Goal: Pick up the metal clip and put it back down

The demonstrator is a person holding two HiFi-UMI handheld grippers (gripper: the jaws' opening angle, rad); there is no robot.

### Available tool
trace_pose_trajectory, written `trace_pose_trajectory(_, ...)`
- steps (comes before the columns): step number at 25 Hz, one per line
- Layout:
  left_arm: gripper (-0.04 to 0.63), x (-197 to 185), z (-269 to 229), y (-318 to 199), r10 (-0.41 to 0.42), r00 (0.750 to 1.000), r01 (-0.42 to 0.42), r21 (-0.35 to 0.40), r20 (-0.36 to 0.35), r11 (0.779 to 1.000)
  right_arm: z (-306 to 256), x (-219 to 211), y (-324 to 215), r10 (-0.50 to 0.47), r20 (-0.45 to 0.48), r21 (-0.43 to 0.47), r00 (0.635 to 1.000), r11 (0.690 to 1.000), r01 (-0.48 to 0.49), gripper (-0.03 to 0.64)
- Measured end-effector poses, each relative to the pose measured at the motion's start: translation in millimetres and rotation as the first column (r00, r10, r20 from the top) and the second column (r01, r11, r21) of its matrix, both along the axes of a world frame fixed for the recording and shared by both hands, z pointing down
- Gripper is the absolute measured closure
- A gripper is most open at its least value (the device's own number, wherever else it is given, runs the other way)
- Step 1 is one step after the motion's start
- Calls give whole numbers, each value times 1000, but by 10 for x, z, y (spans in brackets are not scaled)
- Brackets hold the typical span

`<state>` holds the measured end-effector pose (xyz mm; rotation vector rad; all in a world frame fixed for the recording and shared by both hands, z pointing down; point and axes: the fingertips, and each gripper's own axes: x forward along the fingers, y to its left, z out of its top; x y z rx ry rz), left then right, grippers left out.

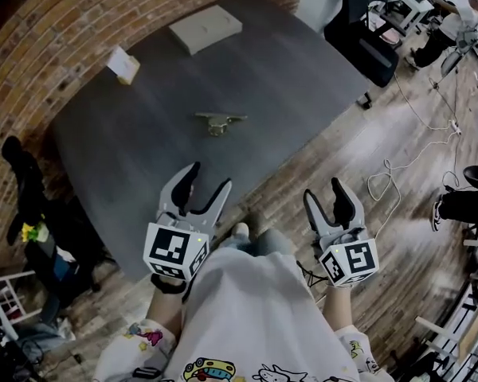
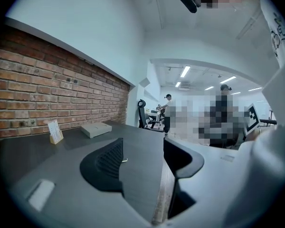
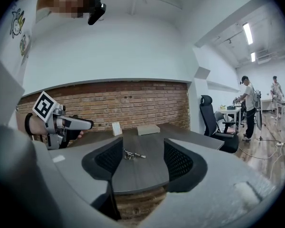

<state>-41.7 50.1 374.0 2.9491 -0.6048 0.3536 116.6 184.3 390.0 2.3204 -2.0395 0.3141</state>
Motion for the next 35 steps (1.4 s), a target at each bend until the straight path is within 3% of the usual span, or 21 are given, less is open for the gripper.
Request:
trace_pose_trajectory(8,314,-70,155,-225,-103,994,104,-43,20,994,12,62,-606,-145,-7,-7,989,989,145,337)
trace_pose_trajectory(16,306,-72,5,-843,-315,949,315,-40,-11,948,-59,165,-1631,-387,-21,-39,922,922,386,318)
trace_pose_trajectory(25,298,78,-87,-1305,-570,821,569,-44,-21,821,-137,355,-2629,-648,-46,-61,761,762,645,316)
trace_pose_trajectory(31,298,113,-97,-1383,-692,722,691,-40,-17,722,-143,366,-2935,-761,-53,-63,646,649,758,316)
trace_pose_trajectory(35,298,125,-91,-1361,-744,668,743,-39,-13,668,-125,349,-3026,-812,-52,-67,582,584,809,316)
